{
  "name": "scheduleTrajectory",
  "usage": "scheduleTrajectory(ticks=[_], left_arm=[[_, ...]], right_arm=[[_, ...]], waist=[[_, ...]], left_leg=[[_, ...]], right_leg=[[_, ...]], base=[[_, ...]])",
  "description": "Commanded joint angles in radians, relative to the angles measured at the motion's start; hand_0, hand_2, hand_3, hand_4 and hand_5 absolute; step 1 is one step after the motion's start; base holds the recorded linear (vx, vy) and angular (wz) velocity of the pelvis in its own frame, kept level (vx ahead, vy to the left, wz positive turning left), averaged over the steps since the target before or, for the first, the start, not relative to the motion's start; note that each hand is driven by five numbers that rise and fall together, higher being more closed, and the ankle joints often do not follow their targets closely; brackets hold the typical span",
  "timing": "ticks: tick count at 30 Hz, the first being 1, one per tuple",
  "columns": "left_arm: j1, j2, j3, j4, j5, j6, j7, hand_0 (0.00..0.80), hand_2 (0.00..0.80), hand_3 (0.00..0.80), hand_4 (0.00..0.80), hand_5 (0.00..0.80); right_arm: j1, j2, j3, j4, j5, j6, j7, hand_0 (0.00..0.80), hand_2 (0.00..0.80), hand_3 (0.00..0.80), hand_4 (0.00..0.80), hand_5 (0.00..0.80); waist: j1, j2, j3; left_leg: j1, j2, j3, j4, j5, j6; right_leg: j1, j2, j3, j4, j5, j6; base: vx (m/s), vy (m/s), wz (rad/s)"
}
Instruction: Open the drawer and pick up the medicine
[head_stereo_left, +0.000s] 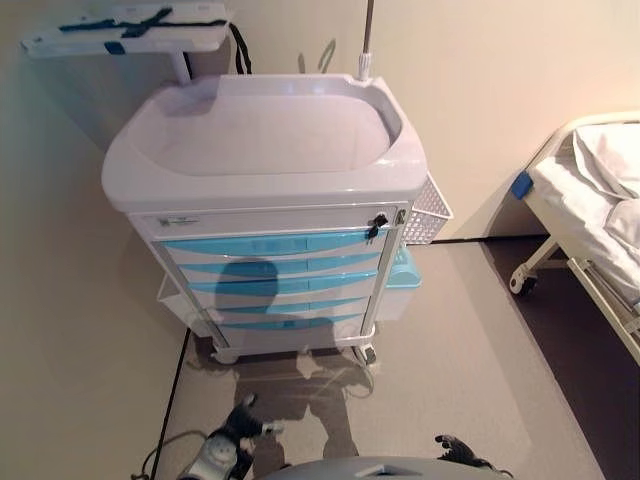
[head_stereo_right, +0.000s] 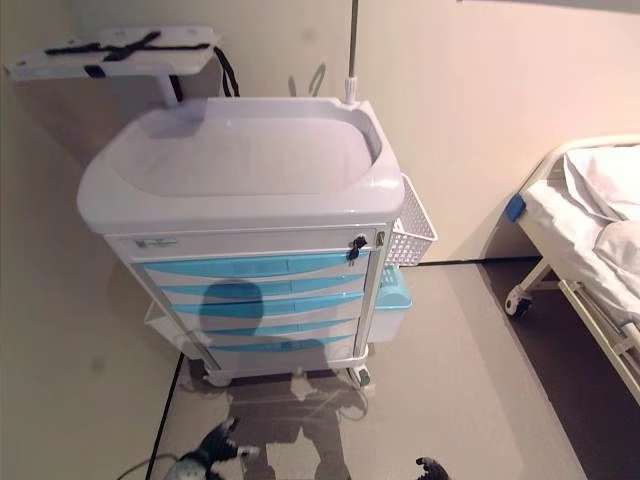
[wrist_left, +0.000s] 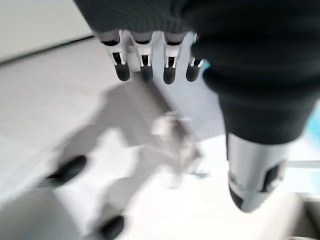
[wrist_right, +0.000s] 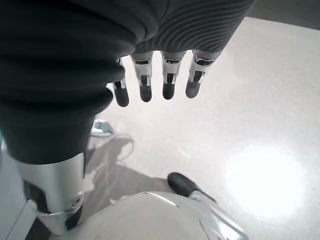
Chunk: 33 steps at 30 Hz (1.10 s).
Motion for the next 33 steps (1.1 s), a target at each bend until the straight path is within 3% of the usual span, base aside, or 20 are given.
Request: scheduleTrajectory(ticks=[1, 4, 18, 21, 33], left_arm=[[-0.073, 0.006, 0.027, -0.041, -0.122, -0.047, 0.000, 0.000, 0.000, 0.000, 0.000, 0.000], [-0.112, 0.003, 0.044, -0.138, -0.312, -0.069, -0.021, 0.000, 0.000, 0.000, 0.000, 0.000], [-0.254, -0.068, 0.097, -0.442, -0.800, -0.132, -0.031, 0.000, 0.000, 0.000, 0.000, 0.000], [-0.295, -0.112, 0.130, -0.471, -0.964, -0.155, -0.058, 0.000, 0.000, 0.000, 0.000, 0.000], [-0.412, -0.172, 0.197, -0.595, -1.277, -0.224, -0.064, 0.000, 0.000, 0.000, 0.000, 0.000]], right_arm=[[-0.052, -0.030, 0.024, -0.009, 0.018, -0.014, -0.014, 0.000, 0.000, 0.000, 0.000, 0.000], [-0.073, -0.043, 0.033, -0.029, 0.034, -0.016, -0.015, 0.000, 0.000, 0.000, 0.000, 0.000], [-0.099, -0.081, 0.015, -0.074, 0.071, -0.013, -0.034, 0.000, 0.000, 0.000, 0.000, 0.000], [-0.105, -0.090, 0.026, -0.093, 0.065, -0.017, -0.035, 0.000, 0.000, 0.000, 0.000, 0.000], [-0.114, -0.103, 0.061, -0.175, 0.084, -0.037, -0.029, 0.000, 0.000, 0.000, 0.000, 0.000]], waist=[[-0.014, -0.031, 0.047], [-0.021, -0.029, 0.090], [-0.039, -0.024, 0.163], [-0.043, -0.039, 0.176], [-0.071, -0.088, 0.184]], left_leg=[[-0.068, -0.066, 0.035, 0.030, -0.014, 0.050], [-0.140, -0.072, 0.041, 0.075, -0.016, 0.058], [-0.345, -0.095, 0.045, 0.241, -0.062, 0.081], [-0.394, -0.090, 0.042, 0.296, -0.082, 0.088], [-0.570, -0.061, 0.076, 0.459, -0.141, 0.094]], right_leg=[[-0.092, -0.039, -0.008, 0.105, 0.015, 0.083], [-0.169, -0.042, 0.003, 0.153, 0.015, 0.080], [-0.364, -0.060, 0.030, 0.293, -0.010, 0.069], [-0.405, -0.060, 0.034, 0.324, -0.016, 0.066], [-0.561, -0.024, 0.070, 0.387, -0.016, 0.054]], base=[[-0.104, 0.047, -0.14], [-0.102, 0.044, -0.22], [-0.046, 0.030, -0.03], [-0.042, 0.001, 0.05], [-0.053, -0.008, -0.07]])
